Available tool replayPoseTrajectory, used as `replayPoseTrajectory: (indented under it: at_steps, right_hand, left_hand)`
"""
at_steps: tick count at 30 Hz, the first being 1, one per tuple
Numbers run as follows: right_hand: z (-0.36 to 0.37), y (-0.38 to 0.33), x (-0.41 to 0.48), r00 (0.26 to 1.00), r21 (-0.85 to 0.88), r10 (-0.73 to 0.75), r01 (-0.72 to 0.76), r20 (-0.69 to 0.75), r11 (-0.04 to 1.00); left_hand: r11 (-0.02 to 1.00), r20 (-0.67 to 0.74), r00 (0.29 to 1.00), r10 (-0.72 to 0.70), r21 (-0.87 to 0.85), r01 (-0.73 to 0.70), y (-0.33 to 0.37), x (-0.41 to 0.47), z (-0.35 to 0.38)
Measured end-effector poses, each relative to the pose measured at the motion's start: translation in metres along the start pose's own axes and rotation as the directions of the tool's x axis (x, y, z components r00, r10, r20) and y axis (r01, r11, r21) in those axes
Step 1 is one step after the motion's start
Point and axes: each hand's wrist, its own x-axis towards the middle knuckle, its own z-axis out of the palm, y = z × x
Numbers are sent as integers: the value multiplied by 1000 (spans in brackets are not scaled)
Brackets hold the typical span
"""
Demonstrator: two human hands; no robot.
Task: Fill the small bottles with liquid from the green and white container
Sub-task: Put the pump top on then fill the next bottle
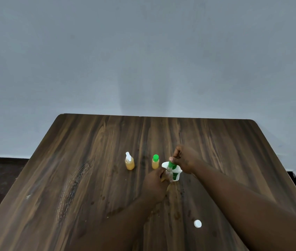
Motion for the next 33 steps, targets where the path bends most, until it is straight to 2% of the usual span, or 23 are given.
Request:
replayPoseTrajectory:
  at_steps: [6,11,20,25,29,33]
  right_hand:
    - [7,9,1,999,109,29,-26,-19,994]
    - [7,6,6,1000,83,16,-16,-3,996]
    - [7,8,3,1000,119,31,-31,6,992]
    - [9,13,3,1000,226,19,-16,-9,974]
    - [7,9,3,999,134,39,-40,16,990]
    - [1,6,5,1000,121,24,-26,14,992]
  left_hand:
    - [1000,3,1000,-6,10,6,-1,4,-1]
    - [999,16,999,-41,-6,41,0,1,1]
    - [1000,5,1000,-16,-16,16,-2,2,3]
    - [1000,-5,1000,1,14,-1,-1,4,-1]
    - [1000,-1,1000,11,-9,-11,-3,1,1]
    - [1000,-27,999,17,-16,-18,-1,3,-1]
